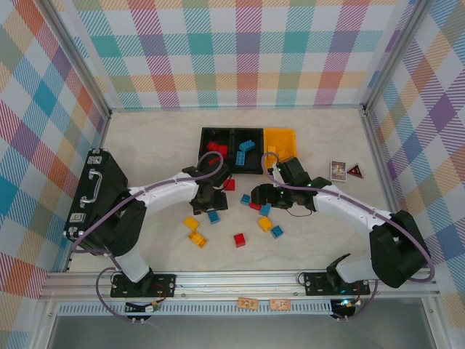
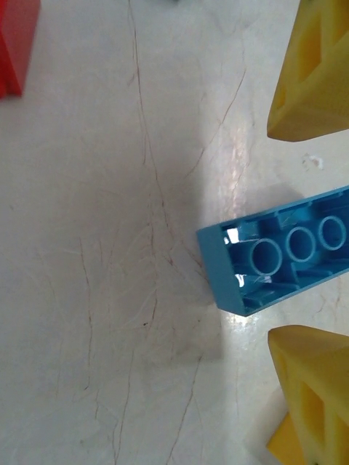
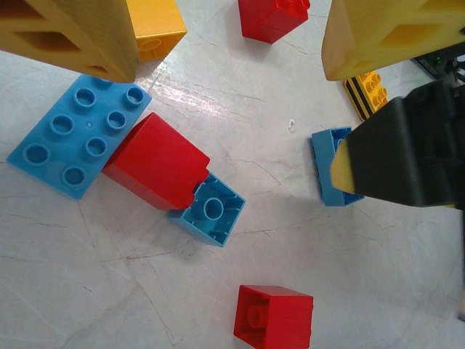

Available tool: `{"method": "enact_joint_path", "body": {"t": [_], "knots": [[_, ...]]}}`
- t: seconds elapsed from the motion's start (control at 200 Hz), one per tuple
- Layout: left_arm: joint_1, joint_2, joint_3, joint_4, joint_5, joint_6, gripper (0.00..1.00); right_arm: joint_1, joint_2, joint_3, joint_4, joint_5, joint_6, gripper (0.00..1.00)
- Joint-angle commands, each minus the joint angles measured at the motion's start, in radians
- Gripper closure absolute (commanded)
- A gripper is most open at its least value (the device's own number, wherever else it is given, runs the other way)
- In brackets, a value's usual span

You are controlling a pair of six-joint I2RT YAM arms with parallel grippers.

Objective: Sort the legos into containers by color

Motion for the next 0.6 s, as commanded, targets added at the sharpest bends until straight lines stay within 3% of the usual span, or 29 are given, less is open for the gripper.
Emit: {"method": "enact_joint_path", "body": {"t": [0.0,0.15,0.29,0.425,0.595], "knots": [[-0.006,0.046,0.005,0.001,0.006,-0.014,0.36,0.008,-0.007,-0.003,0.013,0.007,0.009,0.32],[-0.006,0.075,0.014,0.002,0.002,-0.008,0.46,0.006,-0.028,-0.019,0.007,0.016,0.008,0.32],[-0.006,0.073,0.026,-0.001,-0.001,0.004,0.66,0.006,-0.029,-0.024,0.008,0.015,0.010,0.32],[-0.006,0.052,0.059,-0.021,-0.011,0.021,0.78,0.007,-0.031,-0.013,0.006,0.016,0.009,0.32],[-0.005,0.051,0.161,-0.064,-0.031,0.072,0.81,0.006,-0.054,-0.002,-0.007,0.027,0.000,0.32]]}}
